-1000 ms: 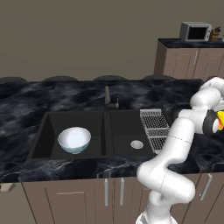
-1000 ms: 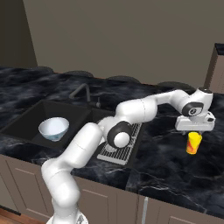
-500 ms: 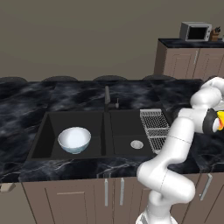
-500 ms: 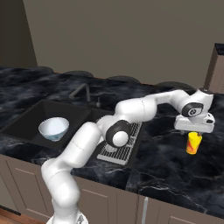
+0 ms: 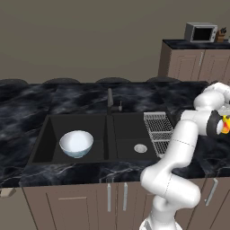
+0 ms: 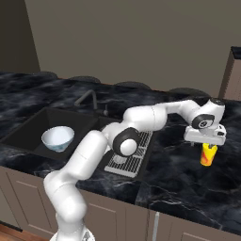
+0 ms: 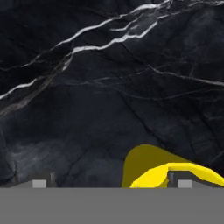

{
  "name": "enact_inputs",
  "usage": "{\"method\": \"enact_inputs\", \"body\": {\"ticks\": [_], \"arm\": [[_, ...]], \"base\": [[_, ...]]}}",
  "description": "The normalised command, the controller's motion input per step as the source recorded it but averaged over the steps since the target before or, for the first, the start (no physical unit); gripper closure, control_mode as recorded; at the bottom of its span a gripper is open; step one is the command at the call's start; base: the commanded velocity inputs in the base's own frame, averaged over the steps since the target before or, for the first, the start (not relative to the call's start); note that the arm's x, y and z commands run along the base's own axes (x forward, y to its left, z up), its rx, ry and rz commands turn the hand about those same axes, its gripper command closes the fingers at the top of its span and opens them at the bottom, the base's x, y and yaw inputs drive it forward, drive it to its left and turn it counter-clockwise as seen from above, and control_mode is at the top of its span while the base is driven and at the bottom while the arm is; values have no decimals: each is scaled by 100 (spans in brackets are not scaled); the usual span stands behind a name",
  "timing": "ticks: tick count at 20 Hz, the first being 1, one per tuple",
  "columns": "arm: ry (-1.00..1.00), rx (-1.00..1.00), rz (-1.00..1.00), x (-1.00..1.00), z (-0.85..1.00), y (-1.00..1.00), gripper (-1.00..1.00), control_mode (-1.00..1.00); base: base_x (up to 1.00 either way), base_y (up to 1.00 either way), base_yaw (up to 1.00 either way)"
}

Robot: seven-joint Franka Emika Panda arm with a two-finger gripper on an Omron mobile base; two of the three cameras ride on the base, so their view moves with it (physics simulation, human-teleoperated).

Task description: Place the bowl in the left basin and the cup in the right basin of the sink.

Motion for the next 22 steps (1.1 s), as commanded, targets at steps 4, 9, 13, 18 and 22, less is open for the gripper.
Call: {"method": "enact_inputs", "body": {"ticks": [4,9,13,18,22], "arm": [[-4,-2,0,11,-31,-3,-100,-100],[-4,-1,0,5,-25,-11,-100,-100],[-3,0,0,-3,-26,-10,-100,-100],[-4,0,-4,-29,-23,9,100,-100],[0,-4,-7,-31,-8,28,100,-100]], "base": [[0,0,0],[0,0,0],[0,0,0],[0,0,0],[0,0,0]]}}
